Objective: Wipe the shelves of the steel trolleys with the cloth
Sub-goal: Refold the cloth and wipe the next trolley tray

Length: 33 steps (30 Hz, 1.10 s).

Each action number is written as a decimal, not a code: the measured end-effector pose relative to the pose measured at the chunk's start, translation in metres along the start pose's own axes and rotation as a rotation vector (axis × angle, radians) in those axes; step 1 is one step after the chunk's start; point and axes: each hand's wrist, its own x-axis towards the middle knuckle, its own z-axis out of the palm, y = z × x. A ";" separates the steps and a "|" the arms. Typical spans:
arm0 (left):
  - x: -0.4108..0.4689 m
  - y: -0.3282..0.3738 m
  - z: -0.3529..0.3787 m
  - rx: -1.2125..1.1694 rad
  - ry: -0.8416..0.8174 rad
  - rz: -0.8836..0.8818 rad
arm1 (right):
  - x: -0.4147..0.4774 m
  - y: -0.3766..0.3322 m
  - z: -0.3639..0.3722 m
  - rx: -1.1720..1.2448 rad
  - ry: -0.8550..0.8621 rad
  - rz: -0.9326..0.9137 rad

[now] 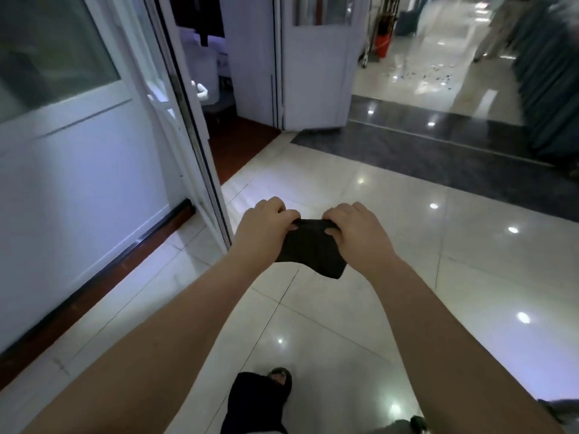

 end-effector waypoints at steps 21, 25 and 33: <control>0.508 0.244 0.264 -0.423 -0.111 0.911 | 0.063 0.447 -0.109 -0.221 0.317 0.844; 0.578 0.324 0.296 -0.454 -0.110 1.014 | 0.055 0.532 -0.147 -0.290 0.344 0.904; 0.672 0.474 0.388 -0.509 -0.167 1.261 | 0.017 0.667 -0.190 -0.461 0.335 1.088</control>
